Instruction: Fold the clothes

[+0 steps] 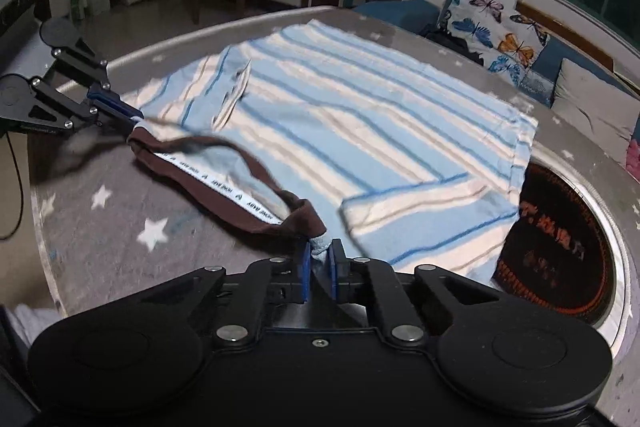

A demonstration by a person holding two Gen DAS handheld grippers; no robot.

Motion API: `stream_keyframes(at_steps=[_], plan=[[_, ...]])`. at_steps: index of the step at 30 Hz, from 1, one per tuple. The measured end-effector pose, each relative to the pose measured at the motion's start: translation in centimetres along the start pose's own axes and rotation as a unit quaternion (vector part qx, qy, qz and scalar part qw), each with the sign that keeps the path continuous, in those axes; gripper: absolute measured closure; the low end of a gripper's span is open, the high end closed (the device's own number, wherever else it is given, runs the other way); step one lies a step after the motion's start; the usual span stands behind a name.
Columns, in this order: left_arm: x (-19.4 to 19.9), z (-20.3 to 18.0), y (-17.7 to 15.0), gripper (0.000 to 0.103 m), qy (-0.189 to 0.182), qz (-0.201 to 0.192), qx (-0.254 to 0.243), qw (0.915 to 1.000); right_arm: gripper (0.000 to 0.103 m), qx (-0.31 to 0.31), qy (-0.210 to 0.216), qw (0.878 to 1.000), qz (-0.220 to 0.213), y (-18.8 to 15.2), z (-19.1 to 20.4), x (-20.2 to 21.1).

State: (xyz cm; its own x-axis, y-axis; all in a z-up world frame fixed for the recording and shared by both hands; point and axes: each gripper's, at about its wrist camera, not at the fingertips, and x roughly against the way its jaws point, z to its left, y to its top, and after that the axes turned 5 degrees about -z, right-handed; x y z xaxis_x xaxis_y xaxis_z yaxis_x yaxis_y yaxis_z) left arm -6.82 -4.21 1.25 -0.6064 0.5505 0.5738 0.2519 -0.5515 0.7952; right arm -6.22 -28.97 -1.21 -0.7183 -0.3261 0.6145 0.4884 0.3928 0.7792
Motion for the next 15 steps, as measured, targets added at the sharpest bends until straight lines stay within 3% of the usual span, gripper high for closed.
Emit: stream_keyframes(at_steps=[5, 12, 15], plan=[[-1.5, 2.7, 1.8, 0.098, 0.019, -0.015, 0.054, 0.9983, 0.095, -0.004, -0.013, 1.0, -0.004, 1.5, -1.9, -1.8], [-5.0, 4.7, 1.9, 0.098, 0.023, 0.009, 0.108, 0.9939, 0.094, -0.017, -0.007, 1.0, 0.008, 1.0, -3.2, -3.6], [-4.6, 4.8, 1.8, 0.098, 0.022, 0.004, 0.111, 0.9936, 0.075, -0.003, -0.003, 1.0, 0.009, 0.6, -3.1, -2.3]])
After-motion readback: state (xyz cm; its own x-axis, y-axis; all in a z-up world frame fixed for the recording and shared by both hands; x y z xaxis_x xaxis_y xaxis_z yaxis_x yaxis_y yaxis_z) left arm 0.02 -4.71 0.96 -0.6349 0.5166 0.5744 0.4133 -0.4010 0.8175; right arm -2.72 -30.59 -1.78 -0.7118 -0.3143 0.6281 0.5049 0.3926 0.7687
